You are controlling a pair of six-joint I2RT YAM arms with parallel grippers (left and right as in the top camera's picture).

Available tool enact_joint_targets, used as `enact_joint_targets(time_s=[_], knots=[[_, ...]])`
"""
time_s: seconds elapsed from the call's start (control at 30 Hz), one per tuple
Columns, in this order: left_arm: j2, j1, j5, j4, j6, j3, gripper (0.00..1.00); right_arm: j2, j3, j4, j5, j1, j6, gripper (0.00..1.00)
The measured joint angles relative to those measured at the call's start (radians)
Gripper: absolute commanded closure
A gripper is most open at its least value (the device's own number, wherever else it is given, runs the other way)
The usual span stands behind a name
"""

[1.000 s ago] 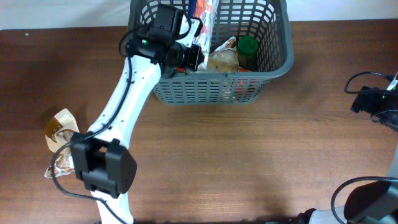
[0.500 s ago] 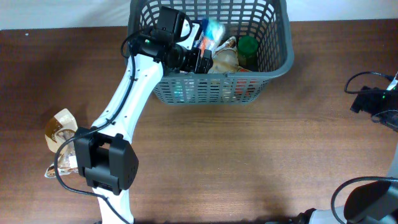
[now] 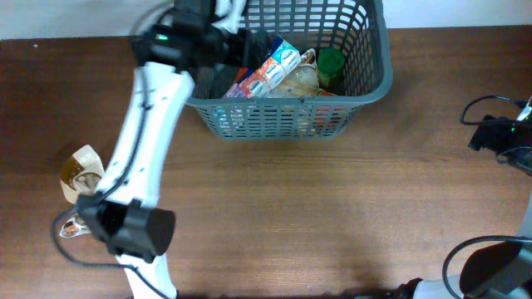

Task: Pack container
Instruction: 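Lower the tissue strip into the basket and open the left gripper, then move the left gripper back over the brown snack bag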

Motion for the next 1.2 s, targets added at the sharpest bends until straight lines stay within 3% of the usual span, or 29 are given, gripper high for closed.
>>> enact_joint_targets(time_s=[0.37,0.7,0.97,1.2], knots=[[-0.327,0.22,0.0,-0.363,0.023,0.127,0.01,0.0,0.0,0.001,0.0,0.0,0.001,0.01],[-0.416,0.347,-0.1,-0.643,0.078,0.127,0.01,0.0,0.0,0.0,0.0,0.0,0.0,0.01],[-0.544,0.412,-0.13,-0.661,0.097,0.015,0.01,0.0,0.0,0.0,0.0,0.0,0.0,0.01],[-0.745,0.493,-0.179,-0.626,0.099,-0.282,0.01,0.0,0.0,0.0,0.0,0.0,0.0,0.01]])
